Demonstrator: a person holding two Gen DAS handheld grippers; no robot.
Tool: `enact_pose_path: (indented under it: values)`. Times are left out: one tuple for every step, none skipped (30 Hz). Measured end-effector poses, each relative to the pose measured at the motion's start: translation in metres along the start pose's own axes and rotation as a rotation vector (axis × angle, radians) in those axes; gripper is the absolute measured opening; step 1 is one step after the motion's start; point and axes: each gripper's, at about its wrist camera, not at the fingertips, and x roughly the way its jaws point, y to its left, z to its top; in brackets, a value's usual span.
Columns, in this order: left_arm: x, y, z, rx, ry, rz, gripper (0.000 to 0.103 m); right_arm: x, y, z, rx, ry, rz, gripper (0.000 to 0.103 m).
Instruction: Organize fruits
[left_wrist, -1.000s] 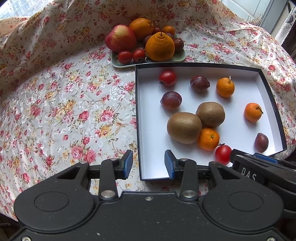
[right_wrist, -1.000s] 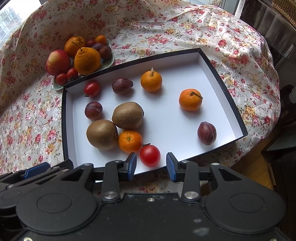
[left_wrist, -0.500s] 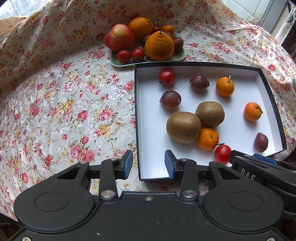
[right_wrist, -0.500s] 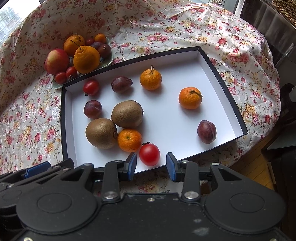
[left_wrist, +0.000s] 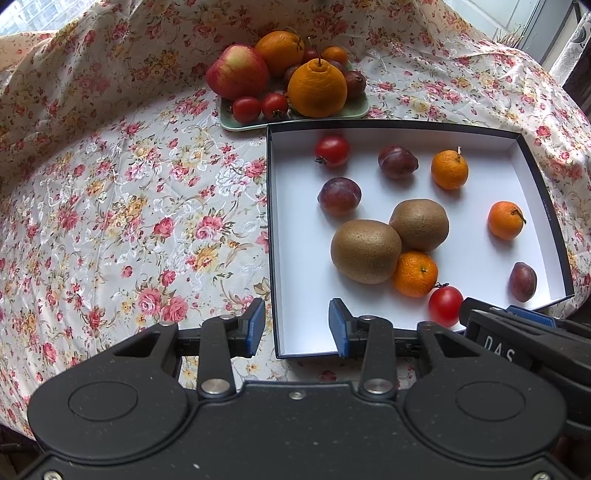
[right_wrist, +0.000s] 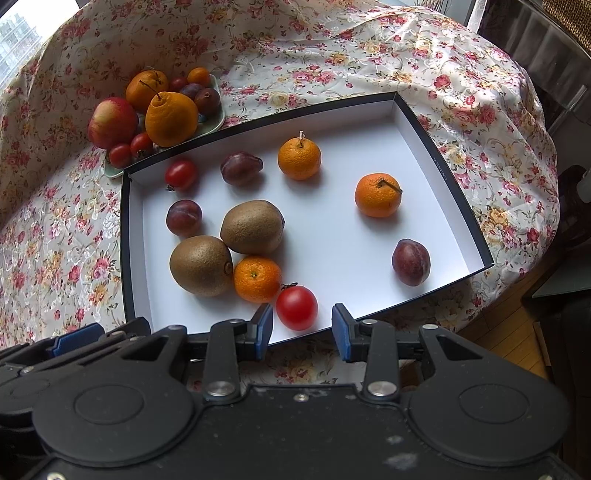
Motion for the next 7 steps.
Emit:
enact_pose_path:
  values:
    - [-0.0002, 0.0001, -0.0002, -0.003, -0.002, 0.000, 0.048, -0.0003, -0.0003, 0.0002, 0.000, 0.000, 0.001, 0.039]
    - [-0.0007, 0.0005, -0.0004, -0.006, -0.005, 0.001, 0.048, -0.0007, -0.0006, 0.0003, -0.001, -0.001, 0.002, 0.039]
    - [-0.0011, 0.0008, -0.0008, -0.010, -0.010, 0.004, 0.048, -0.0011, -0.0008, 0.0003, -0.001, -0.002, 0.003, 0.039]
    - [-0.0015, 0.0008, -0.0013, -0.009, -0.016, 0.007, 0.048, -0.0016, -0.0008, 0.0003, -0.001, -0.003, 0.004, 0.039]
    - [-0.0022, 0.0005, -0.0013, -0.006, -0.020, 0.015, 0.048, -0.0018, -0.0008, 0.0002, -0.001, -0.003, 0.004, 0.039]
    - [-0.0025, 0.0004, -0.0012, -0.003, -0.021, 0.017, 0.048, -0.0019, -0.0004, 0.0002, 0.000, -0.003, 0.003, 0.039]
    - [-0.0025, 0.0005, -0.0012, -0.001, -0.020, 0.016, 0.048, -0.0019, -0.0003, 0.0006, 0.000, -0.003, 0.003, 0.039]
